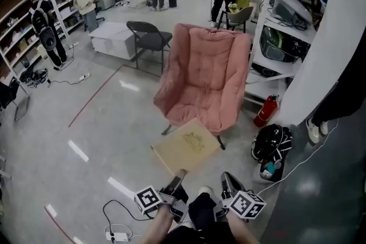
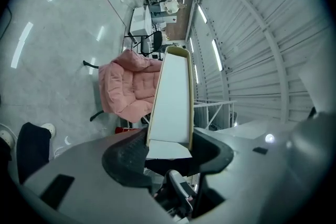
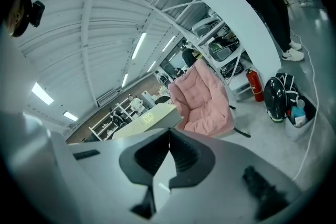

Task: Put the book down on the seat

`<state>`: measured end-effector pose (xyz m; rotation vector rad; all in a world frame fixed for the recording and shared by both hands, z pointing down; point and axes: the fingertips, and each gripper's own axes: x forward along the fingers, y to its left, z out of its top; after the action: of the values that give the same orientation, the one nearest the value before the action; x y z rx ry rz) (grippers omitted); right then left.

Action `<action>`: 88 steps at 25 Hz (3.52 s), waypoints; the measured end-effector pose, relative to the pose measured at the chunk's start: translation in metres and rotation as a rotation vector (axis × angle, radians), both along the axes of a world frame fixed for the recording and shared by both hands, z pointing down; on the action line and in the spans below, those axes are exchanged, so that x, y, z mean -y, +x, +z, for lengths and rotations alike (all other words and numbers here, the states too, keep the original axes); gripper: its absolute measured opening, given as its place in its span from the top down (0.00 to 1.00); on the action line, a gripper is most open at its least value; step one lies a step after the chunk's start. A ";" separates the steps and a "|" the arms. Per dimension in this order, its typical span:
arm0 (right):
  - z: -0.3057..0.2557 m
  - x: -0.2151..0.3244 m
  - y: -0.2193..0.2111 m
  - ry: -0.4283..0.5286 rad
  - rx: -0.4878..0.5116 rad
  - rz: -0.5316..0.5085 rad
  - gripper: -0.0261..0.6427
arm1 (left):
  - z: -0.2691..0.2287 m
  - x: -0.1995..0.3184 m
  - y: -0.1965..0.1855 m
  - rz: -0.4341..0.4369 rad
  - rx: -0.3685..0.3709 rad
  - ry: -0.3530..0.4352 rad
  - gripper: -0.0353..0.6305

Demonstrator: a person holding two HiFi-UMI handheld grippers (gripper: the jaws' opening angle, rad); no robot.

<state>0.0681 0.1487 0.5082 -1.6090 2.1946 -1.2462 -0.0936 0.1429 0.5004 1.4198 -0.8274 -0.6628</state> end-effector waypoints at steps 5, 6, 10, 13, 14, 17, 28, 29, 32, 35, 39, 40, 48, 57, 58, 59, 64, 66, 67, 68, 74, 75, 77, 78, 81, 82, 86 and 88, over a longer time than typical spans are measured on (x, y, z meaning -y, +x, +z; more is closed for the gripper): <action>0.002 0.051 0.010 -0.009 -0.005 -0.014 0.94 | 0.000 0.049 0.011 0.006 0.004 0.001 0.59; 0.001 0.060 0.011 -0.010 -0.008 -0.020 0.94 | 0.000 0.058 0.013 0.005 0.003 0.002 0.59; -0.001 0.097 0.018 -0.012 -0.009 -0.038 0.94 | -0.003 0.094 0.022 -0.006 0.000 -0.001 0.59; 0.001 0.123 0.026 -0.010 -0.009 -0.048 0.94 | 0.002 0.117 0.029 -0.014 0.009 -0.012 0.59; 0.001 0.131 0.029 -0.008 -0.007 -0.051 0.94 | 0.005 0.124 0.031 -0.016 0.015 -0.017 0.59; 0.004 0.154 0.039 -0.005 -0.006 -0.056 0.94 | 0.009 0.147 0.042 -0.022 0.001 -0.013 0.59; 0.019 0.197 0.061 -0.016 0.013 -0.063 0.94 | 0.024 0.190 0.067 -0.018 0.019 -0.032 0.59; 0.019 0.199 0.062 -0.018 0.016 -0.063 0.94 | 0.025 0.193 0.068 -0.017 0.021 -0.035 0.59; 0.021 0.206 0.066 -0.029 0.023 -0.060 0.94 | 0.026 0.202 0.073 -0.013 0.010 -0.040 0.59; 0.024 0.216 0.068 -0.042 0.031 -0.055 0.94 | 0.032 0.212 0.076 -0.009 0.012 -0.064 0.59; 0.029 0.240 0.069 -0.046 0.040 -0.046 0.94 | 0.044 0.237 0.079 0.006 0.012 -0.081 0.59; 0.030 0.247 0.070 -0.046 0.040 -0.043 0.94 | 0.046 0.244 0.080 0.010 0.011 -0.086 0.59; 0.028 0.329 0.064 -0.061 0.029 -0.002 0.94 | 0.050 0.329 0.072 0.059 0.003 -0.094 0.59; 0.027 0.397 0.056 -0.062 0.012 0.039 0.94 | 0.067 0.398 0.061 0.116 0.009 -0.099 0.59; 0.027 0.406 0.053 -0.060 0.009 0.043 0.94 | 0.069 0.406 0.059 0.126 0.011 -0.100 0.59; 0.027 0.415 0.051 -0.060 0.004 0.048 0.94 | 0.071 0.415 0.056 0.134 0.012 -0.101 0.59; 0.039 0.453 0.042 -0.089 0.008 0.065 0.94 | 0.085 0.453 0.051 0.163 0.033 -0.114 0.59; 0.045 0.467 0.037 -0.094 0.016 0.069 0.94 | 0.093 0.467 0.049 0.168 0.031 -0.116 0.59; 0.048 0.474 0.035 -0.096 0.021 0.072 0.94 | 0.098 0.473 0.048 0.171 0.031 -0.120 0.59; 0.051 0.481 0.033 -0.097 0.026 0.074 0.94 | 0.103 0.479 0.048 0.177 0.031 -0.126 0.59; 0.066 0.523 0.041 -0.085 0.034 0.077 0.94 | 0.136 0.510 0.059 0.193 0.021 -0.157 0.59; 0.070 0.528 0.043 -0.086 0.033 0.079 0.94 | 0.142 0.513 0.062 0.195 0.023 -0.162 0.59; 0.081 0.536 0.048 -0.095 0.028 0.080 0.94 | 0.155 0.518 0.066 0.191 0.021 -0.178 0.59; 0.088 0.539 0.051 -0.102 0.026 0.078 0.94 | 0.161 0.521 0.069 0.185 0.016 -0.187 0.59; 0.108 0.546 0.059 -0.122 0.027 0.073 0.94 | 0.182 0.526 0.074 0.161 -0.005 -0.213 0.59; 0.115 0.547 0.062 -0.128 0.029 0.075 0.94 | 0.190 0.529 0.076 0.155 -0.009 -0.220 0.59; 0.142 0.554 0.074 -0.155 0.034 0.089 0.94 | 0.220 0.541 0.080 0.152 -0.012 -0.237 0.59; 0.154 0.558 0.080 -0.164 0.028 0.091 0.94 | 0.235 0.550 0.081 0.161 -0.001 -0.239 0.59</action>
<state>0.1477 -0.4095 0.6619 -1.7181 2.0246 -1.4462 -0.0124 -0.4067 0.7350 1.2536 -0.7555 -0.4267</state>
